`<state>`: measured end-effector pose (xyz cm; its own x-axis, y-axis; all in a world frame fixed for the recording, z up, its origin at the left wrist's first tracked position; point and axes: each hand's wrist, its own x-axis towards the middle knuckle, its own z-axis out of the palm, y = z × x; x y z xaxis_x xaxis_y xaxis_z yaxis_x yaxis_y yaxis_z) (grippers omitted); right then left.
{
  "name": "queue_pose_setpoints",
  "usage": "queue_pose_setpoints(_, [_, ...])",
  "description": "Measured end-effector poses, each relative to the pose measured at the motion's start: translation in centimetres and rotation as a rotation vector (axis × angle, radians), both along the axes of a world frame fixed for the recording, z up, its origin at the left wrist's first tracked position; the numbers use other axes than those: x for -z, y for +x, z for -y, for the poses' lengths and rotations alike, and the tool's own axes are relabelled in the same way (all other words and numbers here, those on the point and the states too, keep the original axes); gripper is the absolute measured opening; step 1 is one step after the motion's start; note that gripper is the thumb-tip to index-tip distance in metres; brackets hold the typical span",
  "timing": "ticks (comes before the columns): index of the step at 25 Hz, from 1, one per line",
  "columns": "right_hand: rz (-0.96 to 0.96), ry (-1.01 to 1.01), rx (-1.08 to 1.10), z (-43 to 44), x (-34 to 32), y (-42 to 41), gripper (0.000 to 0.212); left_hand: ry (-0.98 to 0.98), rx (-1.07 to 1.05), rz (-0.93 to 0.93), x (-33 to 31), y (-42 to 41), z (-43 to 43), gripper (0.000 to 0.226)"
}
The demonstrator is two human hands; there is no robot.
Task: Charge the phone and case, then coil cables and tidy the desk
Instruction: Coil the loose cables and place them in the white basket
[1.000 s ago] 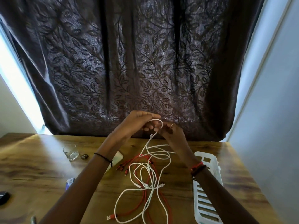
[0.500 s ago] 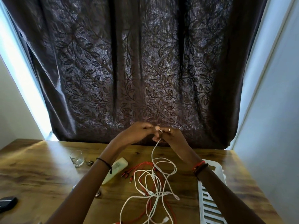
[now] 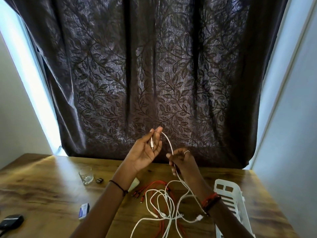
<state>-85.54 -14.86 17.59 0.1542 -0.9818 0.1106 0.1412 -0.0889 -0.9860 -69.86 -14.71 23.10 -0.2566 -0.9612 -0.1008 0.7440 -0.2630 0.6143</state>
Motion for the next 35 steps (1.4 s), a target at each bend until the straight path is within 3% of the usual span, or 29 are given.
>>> queue_pose_setpoints(2, [-0.060,0.022,-0.060,-0.8,-0.2,0.1,0.018,-0.032,-0.041,-0.067,0.0,0.2,0.6,0.023])
queue_pose_setpoints(7, [-0.440,-0.106,-0.222,-2.4,-0.1,-0.3,0.006,-0.093,-0.204,-0.198,-0.7,1.0,1.8,0.019])
queue_pose_setpoints(10, [-0.574,-0.220,-0.168,-3.1,-0.8,-0.6,0.016,-0.151,-0.282,-0.118,-0.6,0.6,1.8,0.019])
queue_pose_setpoints(13, [-0.648,-0.297,-0.116,-3.8,-2.0,-0.8,0.017,-0.300,-0.350,0.299,-0.1,-0.8,1.2,0.020])
queue_pose_setpoints(18, [-0.773,-0.410,-0.017,-4.4,-4.1,-2.3,0.014,-0.614,-0.521,1.188,0.0,-0.4,0.1,0.016])
queue_pose_setpoints(22, [-0.732,-0.517,0.126,-4.0,-5.2,-2.8,0.016,-0.739,-0.351,1.500,0.6,0.2,-1.3,0.017])
queue_pose_setpoints(25, [-0.658,-0.560,0.203,-3.0,-5.3,-2.6,0.018,-0.686,-0.194,1.345,0.3,0.0,-2.3,0.023])
queue_pose_setpoints(35, [-0.388,-0.442,0.209,-1.6,-5.1,0.1,0.015,-0.280,0.114,0.276,-0.2,-0.1,-3.8,0.037])
